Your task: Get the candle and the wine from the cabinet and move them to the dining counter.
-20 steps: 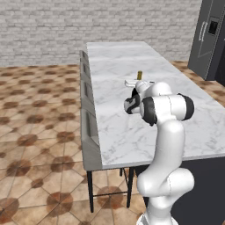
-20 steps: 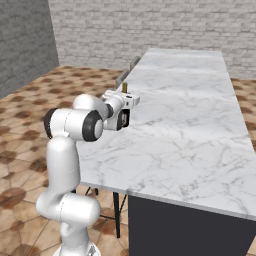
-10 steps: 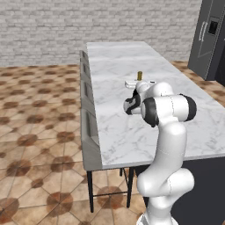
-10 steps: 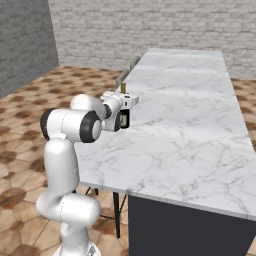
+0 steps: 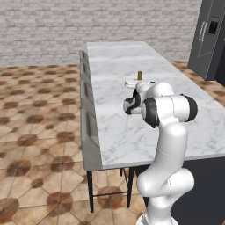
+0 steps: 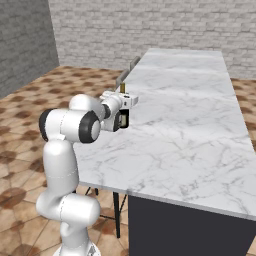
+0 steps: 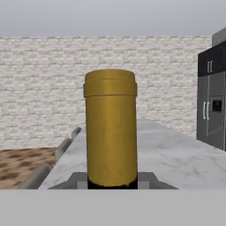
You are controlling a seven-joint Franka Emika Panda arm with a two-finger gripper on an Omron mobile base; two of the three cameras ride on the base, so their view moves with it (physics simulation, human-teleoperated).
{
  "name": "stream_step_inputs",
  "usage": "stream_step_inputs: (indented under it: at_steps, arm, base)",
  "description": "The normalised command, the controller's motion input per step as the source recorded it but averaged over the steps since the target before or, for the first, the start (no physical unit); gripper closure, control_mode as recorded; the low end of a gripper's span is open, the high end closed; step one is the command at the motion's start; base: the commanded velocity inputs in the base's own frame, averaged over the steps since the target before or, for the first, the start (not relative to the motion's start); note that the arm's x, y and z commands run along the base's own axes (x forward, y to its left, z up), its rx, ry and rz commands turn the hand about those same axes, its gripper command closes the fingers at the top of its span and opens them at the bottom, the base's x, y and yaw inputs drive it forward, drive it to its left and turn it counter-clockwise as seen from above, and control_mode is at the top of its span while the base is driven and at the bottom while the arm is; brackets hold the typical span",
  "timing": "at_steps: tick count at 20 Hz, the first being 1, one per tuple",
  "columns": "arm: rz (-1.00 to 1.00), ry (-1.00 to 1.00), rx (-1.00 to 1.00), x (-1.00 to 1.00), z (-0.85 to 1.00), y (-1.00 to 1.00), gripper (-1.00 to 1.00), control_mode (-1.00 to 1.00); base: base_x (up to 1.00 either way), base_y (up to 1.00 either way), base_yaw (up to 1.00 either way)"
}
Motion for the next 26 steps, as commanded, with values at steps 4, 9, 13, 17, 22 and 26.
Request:
stream_step_inputs:
  at_steps: [4, 9, 13, 17, 22, 26]
  arm:
    - [0.00, 0.00, 0.00, 0.00, 0.00, 0.00, -1.00, -1.00]
    - [0.00, 0.00, 0.00, 0.00, 0.00, 0.00, -1.00, -1.00]
    - [0.00, 0.00, 0.00, 0.00, 0.00, 0.00, -1.00, -1.00]
    - [0.00, -0.01, 0.00, -0.05, 0.00, 0.00, -1.00, -1.00]
    - [0.00, -0.01, 0.00, -0.40, 0.08, 0.00, -1.00, -1.00]
    - [0.00, 0.00, 0.00, -0.94, 0.16, -0.01, -1.00, -1.00]
  base:
    - [0.00, 0.00, 0.00]
    - [0.00, 0.00, 0.00]
    - [0.00, 0.00, 0.00]
    - [0.00, 0.00, 0.00]
    - [0.00, 0.00, 0.00]
    - [0.00, 0.00, 0.00]
